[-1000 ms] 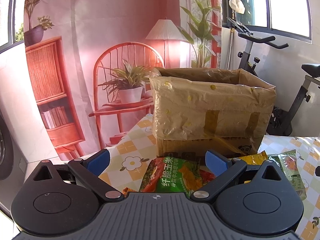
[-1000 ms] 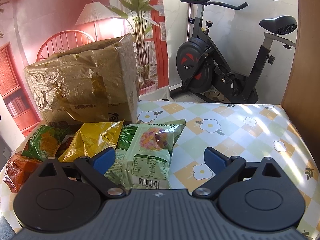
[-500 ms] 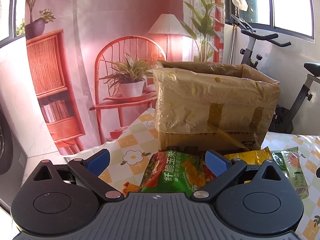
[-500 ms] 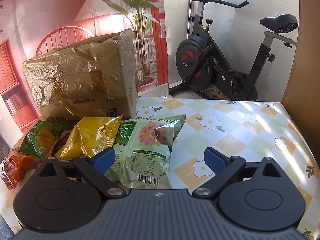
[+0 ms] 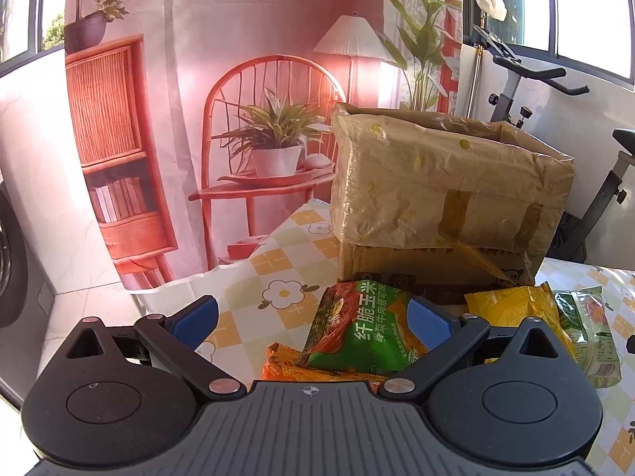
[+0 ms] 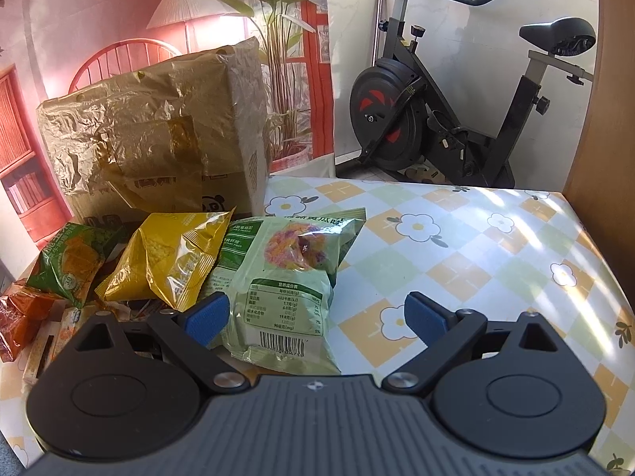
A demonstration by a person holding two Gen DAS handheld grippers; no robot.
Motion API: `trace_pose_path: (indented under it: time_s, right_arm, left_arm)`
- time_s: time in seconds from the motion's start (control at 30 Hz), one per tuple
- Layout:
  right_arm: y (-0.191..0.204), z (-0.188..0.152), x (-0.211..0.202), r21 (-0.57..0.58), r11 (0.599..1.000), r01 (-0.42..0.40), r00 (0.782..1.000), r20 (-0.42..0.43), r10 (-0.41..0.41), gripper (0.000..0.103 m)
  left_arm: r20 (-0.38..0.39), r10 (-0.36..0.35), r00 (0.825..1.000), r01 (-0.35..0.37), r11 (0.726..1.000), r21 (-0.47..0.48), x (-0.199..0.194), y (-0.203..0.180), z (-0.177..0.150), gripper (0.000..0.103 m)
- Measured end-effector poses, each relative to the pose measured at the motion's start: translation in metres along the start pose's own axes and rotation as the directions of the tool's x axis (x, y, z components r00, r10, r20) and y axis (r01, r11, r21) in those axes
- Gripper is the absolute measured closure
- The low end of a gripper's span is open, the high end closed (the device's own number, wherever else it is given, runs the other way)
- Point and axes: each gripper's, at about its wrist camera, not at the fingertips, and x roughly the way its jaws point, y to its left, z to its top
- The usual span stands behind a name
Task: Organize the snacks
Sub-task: 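Move both tools down toward the snack bags in front of the box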
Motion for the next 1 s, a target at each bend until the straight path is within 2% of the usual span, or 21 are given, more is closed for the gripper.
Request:
trace_pose_path:
  time_s: [0.27,0.53,0.7,0.87,1.0]
  right_arm:
    - [0.007,0.019,0.041,-0.004,1.000,-0.009,1.000,0.029,0.010,0.006]
    - [0.006,0.013,0.068,0.002,1.000,-0.024,1.000,-0.007,0.024,0.006]
    - [0.010,0.009,0.057,0.017,0.999,-0.029,0.999,0.019,0.029,0.006]
    - [0.020,-0.004,0.034,0.056,0.998,-0.040,0.999,0.037,0.038,0.006]
    - [0.033,-0.011,0.016,0.080,0.995,-0.065,0.997,0.045,0.062,0.006]
  left_arm:
    - [-0.013,0.024,1.000,-0.025,0.999,-0.031,0.008,0.010,-0.003,0.001]
    - [-0.100,0.002,0.995,-0.012,0.995,-0.094,0.024,0.029,-0.027,0.002]
    - [-0.123,-0.048,0.991,0.040,0.997,-0.067,0.032,0.024,-0.037,0.002]
    - [-0.175,-0.103,0.979,0.103,0.995,-0.010,0.045,0.021,-0.049,0.001]
    - [-0.181,-0.157,0.971,0.160,0.987,0.002,0.042,0.027,-0.048,0.001]
